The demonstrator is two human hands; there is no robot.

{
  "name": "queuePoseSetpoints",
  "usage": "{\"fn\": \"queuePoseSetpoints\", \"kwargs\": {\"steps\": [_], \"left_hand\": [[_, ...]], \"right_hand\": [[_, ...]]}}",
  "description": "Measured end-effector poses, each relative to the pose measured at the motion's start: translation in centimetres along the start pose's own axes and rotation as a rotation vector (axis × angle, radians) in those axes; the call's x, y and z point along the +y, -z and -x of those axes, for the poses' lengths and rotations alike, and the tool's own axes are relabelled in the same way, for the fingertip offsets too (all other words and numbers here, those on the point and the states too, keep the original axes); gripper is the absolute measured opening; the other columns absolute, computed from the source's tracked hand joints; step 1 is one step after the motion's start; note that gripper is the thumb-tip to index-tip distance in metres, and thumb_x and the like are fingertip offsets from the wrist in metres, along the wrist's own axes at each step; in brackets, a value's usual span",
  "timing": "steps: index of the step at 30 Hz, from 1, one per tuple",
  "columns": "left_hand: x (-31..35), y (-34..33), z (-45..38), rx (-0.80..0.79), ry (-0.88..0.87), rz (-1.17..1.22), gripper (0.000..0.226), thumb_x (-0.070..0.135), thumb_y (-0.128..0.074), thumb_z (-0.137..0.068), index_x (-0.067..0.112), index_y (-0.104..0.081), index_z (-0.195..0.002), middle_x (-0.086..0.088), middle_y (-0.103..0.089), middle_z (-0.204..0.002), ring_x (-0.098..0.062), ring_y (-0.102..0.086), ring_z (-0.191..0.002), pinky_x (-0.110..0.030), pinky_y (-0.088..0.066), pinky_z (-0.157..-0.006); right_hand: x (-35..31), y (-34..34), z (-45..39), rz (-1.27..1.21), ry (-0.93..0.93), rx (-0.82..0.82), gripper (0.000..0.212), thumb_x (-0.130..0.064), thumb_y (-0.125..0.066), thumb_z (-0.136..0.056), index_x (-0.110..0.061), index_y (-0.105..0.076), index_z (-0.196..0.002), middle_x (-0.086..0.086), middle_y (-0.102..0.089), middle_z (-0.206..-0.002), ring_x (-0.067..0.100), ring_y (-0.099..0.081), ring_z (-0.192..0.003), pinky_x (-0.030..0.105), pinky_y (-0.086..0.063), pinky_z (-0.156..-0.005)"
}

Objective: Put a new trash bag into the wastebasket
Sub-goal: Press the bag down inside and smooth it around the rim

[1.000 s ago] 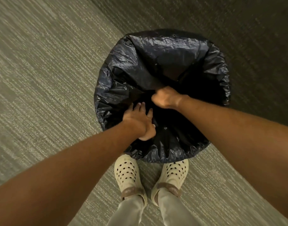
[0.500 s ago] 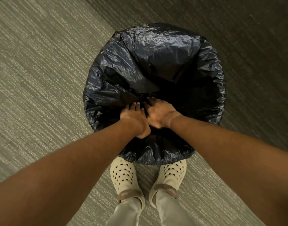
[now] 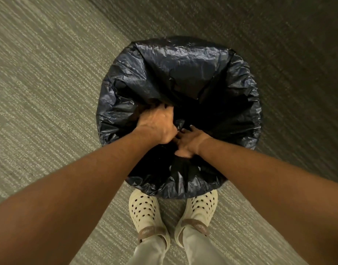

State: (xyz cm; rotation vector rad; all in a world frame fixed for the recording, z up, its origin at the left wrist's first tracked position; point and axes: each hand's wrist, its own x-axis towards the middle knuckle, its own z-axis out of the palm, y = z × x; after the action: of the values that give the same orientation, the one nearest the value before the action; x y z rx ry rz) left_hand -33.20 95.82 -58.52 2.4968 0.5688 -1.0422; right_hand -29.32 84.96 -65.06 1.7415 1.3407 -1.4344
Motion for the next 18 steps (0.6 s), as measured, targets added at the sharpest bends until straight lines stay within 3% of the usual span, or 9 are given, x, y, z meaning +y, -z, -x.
{"fn": "queuePoseSetpoints", "kwargs": {"steps": [3, 6, 8, 10, 12, 14, 18], "left_hand": [[-0.3, -1.3, 1.1, -0.040, -0.079, -0.224, 0.072, 0.039, -0.044, -0.089, 0.010, -0.020, -0.151, -0.019, -0.025, -0.156, -0.035, -0.025, -0.143, -0.044, -0.021, -0.116], [-0.7, -3.5, 3.2, -0.282, -0.118, -0.440, 0.074, 0.048, -0.023, -0.098, 0.008, 0.004, -0.154, -0.017, 0.012, -0.162, -0.030, 0.013, -0.149, -0.048, 0.002, -0.120], [-0.9, -4.2, 4.1, -0.363, -0.106, -0.439, 0.072, 0.051, -0.017, -0.099, 0.010, 0.005, -0.154, -0.015, 0.016, -0.162, -0.029, 0.017, -0.149, -0.049, 0.006, -0.120], [-0.9, -4.3, 4.4, -0.359, -0.117, -0.433, 0.071, 0.051, -0.015, -0.099, 0.010, 0.004, -0.154, -0.015, 0.014, -0.162, -0.029, 0.015, -0.149, -0.049, 0.005, -0.120], [-0.7, -4.1, 4.4, -0.351, -0.144, -0.432, 0.069, 0.050, -0.014, -0.100, 0.011, 0.003, -0.155, -0.014, 0.013, -0.163, -0.028, 0.013, -0.150, -0.047, 0.005, -0.120], [-0.6, -4.0, 4.2, -0.353, -0.164, -0.439, 0.068, 0.049, -0.014, -0.100, 0.012, 0.002, -0.155, -0.014, 0.012, -0.163, -0.027, 0.012, -0.150, -0.046, 0.006, -0.120], [-0.5, -4.1, 4.0, -0.339, -0.169, -0.430, 0.068, 0.047, -0.015, -0.100, 0.011, 0.003, -0.154, -0.014, 0.010, -0.163, -0.026, 0.011, -0.150, -0.045, 0.007, -0.120]], "right_hand": [[0.0, 0.2, 2.0, 0.132, -0.039, 0.129, 0.076, -0.060, -0.021, -0.095, -0.017, -0.004, -0.155, 0.008, -0.002, -0.164, 0.026, 0.002, -0.150, 0.047, 0.004, -0.119], [0.2, 0.1, 4.0, 0.278, -0.118, 0.024, 0.079, -0.064, -0.014, -0.093, -0.016, -0.006, -0.155, 0.009, -0.004, -0.164, 0.027, 0.003, -0.150, 0.048, 0.009, -0.117], [0.5, 0.0, 5.0, 0.274, -0.161, -0.080, 0.080, -0.065, -0.012, -0.093, -0.016, -0.010, -0.155, 0.009, -0.009, -0.163, 0.027, 0.000, -0.150, 0.048, 0.009, -0.118], [0.7, 0.2, 5.5, 0.222, -0.139, -0.050, 0.077, -0.063, -0.015, -0.095, -0.015, -0.015, -0.155, 0.010, -0.014, -0.163, 0.028, -0.006, -0.150, 0.047, 0.002, -0.120], [1.0, 1.1, 5.5, 0.082, -0.032, 0.103, 0.068, -0.053, -0.027, -0.096, -0.016, -0.023, -0.153, 0.011, -0.023, -0.160, 0.029, -0.020, -0.147, 0.046, -0.016, -0.118], [1.5, 2.7, 5.3, -0.228, 0.089, 0.252, 0.061, -0.037, -0.042, -0.093, -0.018, -0.031, -0.150, 0.012, -0.035, -0.155, 0.030, -0.035, -0.140, 0.042, -0.032, -0.113], [3.1, 6.4, 4.7, -0.729, 0.079, 0.457, 0.058, -0.015, -0.050, -0.087, -0.015, -0.042, -0.144, 0.013, -0.043, -0.150, 0.029, -0.039, -0.137, 0.028, -0.031, -0.109]]}}
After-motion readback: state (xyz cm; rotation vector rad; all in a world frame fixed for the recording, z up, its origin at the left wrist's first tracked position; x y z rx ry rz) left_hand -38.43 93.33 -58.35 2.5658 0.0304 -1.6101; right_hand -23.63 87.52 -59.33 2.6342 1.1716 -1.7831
